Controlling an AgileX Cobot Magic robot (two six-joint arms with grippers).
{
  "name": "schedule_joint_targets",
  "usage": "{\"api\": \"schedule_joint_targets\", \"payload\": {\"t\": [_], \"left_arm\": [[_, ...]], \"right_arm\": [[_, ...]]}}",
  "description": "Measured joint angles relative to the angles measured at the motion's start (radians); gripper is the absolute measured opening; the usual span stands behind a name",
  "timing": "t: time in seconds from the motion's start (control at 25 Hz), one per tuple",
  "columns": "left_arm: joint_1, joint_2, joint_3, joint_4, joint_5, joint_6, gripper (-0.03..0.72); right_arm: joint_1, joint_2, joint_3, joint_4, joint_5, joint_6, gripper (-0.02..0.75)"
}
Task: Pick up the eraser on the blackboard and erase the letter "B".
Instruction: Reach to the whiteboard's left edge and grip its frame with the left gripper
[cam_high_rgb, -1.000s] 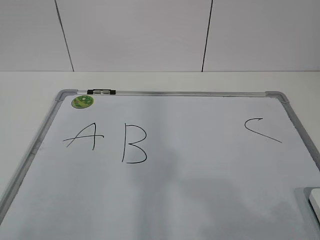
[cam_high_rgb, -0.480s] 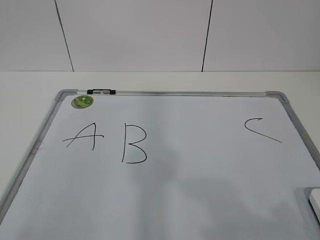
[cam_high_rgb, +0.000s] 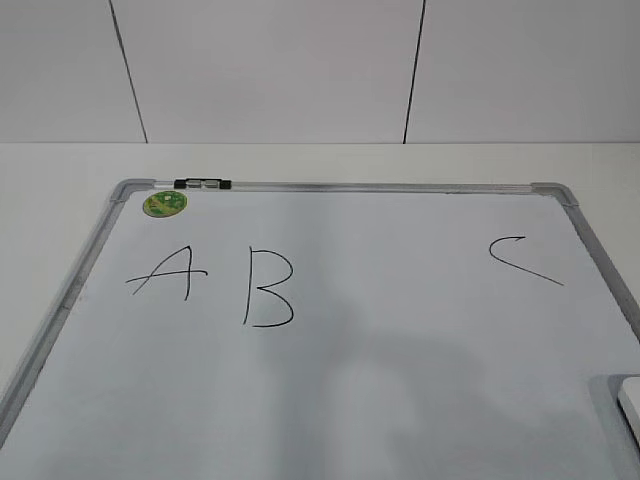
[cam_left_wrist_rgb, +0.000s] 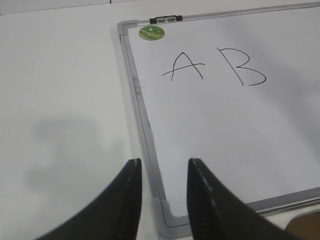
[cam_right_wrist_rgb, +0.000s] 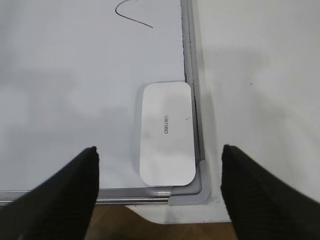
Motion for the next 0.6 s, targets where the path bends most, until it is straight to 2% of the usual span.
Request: {"api": "schedule_joint_targets", "payload": {"t": [0.16,0.4,0.6], "left_arm": [[0.0,0.037,0.0,-0.002,0.0,0.0,0.237],[0.0,0.24,-0.01,-0.03,0.0,0.0,0.238],[0.0,0.424,-0.092,-0.063,0.002,0.0,0.238]], "right_arm": [[0.0,0.1,-0.051,0.0,0.038,0.05,0.584],[0.0,0.289,-0.13,0.032,0.043,0.087,0.584],[0.0,0.428,-0.157,0.095,0.043,0.107,0.584]]}}
